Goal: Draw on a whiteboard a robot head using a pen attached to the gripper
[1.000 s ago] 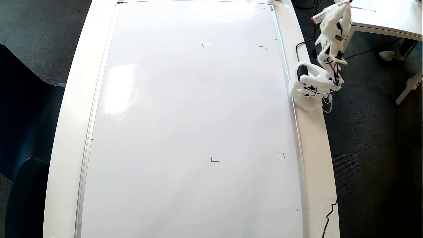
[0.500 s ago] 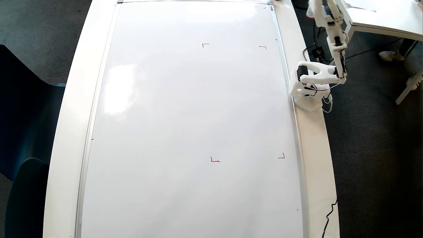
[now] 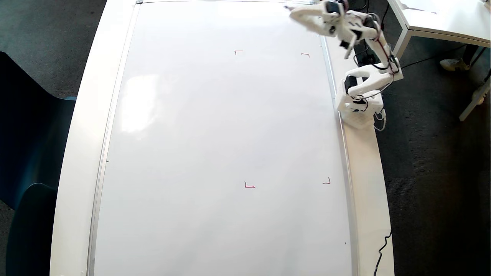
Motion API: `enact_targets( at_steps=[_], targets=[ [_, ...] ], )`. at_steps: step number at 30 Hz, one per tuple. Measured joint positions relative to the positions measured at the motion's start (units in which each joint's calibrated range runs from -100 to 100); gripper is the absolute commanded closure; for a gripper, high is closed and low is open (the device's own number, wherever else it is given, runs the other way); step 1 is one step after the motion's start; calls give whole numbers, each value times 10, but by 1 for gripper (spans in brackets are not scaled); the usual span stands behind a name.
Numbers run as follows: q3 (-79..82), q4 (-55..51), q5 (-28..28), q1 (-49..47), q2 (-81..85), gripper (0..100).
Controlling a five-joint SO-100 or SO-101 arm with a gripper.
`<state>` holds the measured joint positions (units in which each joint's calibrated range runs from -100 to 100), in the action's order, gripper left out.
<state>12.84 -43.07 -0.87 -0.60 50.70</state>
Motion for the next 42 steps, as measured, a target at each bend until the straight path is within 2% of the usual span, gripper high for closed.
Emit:
enact_targets(
  at_steps=[2,7,14,22,35,42],
  targets=[
    [-2,-84,0,-24,-25,99],
    [-3,-207,0,-96,-64,99],
    [24,-255,-43,-124,-130,99],
    [29,-255,-50,-130,-255,99],
    [29,-30,-51,-152,-394,99],
    [60,-6,-53,-193,-403,99]
  ],
)
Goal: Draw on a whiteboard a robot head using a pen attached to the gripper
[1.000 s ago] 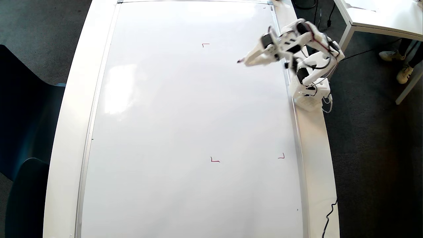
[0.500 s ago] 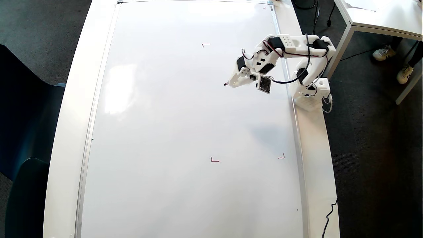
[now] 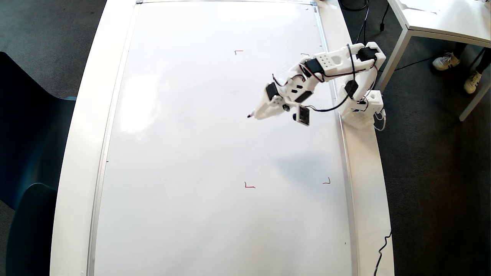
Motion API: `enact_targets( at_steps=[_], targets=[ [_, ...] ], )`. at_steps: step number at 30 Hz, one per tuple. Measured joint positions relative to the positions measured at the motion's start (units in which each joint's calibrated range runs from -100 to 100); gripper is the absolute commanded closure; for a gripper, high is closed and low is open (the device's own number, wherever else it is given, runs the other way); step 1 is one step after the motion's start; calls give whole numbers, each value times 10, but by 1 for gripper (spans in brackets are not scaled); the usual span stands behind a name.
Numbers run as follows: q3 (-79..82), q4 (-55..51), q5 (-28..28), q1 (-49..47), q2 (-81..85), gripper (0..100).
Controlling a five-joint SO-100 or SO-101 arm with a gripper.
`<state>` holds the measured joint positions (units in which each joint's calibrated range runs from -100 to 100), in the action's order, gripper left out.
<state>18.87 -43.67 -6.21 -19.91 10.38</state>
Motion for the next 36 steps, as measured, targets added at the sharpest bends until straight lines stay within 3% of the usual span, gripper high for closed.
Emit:
enact_targets(
  at_steps=[5,15,36],
  targets=[
    [34,3,-23,4,-1,99],
    [-48,-198,-60,22,-3,99],
    [-270,-207,-54,64,-263,99]
  ],
)
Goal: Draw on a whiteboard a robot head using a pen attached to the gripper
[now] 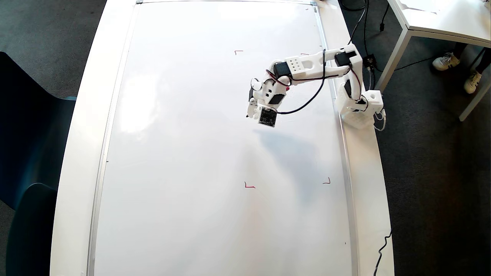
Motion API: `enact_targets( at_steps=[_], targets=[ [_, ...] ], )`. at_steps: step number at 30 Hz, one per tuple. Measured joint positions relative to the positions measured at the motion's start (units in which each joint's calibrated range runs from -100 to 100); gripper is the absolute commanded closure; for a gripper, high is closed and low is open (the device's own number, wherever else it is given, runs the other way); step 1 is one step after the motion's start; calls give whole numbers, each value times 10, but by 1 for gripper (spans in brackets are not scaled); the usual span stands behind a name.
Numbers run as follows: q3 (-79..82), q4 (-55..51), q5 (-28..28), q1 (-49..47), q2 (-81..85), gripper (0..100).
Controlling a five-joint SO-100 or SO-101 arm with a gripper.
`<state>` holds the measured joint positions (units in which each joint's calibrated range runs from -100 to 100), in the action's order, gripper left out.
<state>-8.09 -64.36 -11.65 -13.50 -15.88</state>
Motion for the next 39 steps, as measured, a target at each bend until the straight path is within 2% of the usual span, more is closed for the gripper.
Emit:
enact_targets(
  at_steps=[13,39],
  targets=[
    [60,105,1,6,-12,99],
    [150,117,-1,-9,25,99]
  ],
)
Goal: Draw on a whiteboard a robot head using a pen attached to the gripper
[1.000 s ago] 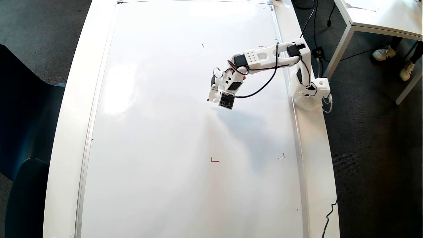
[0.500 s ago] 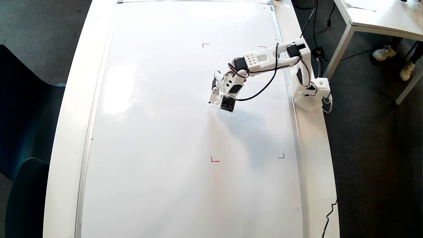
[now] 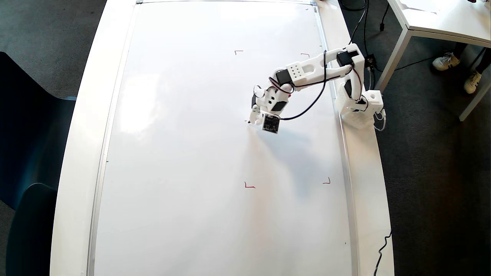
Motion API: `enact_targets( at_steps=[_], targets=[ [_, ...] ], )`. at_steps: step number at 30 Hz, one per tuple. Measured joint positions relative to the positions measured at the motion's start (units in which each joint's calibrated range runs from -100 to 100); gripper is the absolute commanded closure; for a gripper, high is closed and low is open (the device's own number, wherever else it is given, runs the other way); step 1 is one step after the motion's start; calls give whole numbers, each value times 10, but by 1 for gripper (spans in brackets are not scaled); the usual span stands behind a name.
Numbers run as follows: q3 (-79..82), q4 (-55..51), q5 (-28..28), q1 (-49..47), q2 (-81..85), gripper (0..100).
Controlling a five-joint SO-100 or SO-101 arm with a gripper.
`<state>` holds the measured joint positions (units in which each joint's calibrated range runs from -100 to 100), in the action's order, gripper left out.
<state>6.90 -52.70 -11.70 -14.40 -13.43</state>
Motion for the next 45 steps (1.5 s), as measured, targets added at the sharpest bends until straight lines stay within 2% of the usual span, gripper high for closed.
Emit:
enact_targets(
  at_steps=[27,45],
  targets=[
    [121,53,0,0,38,99],
    [274,65,0,0,158,99]
  ],
)
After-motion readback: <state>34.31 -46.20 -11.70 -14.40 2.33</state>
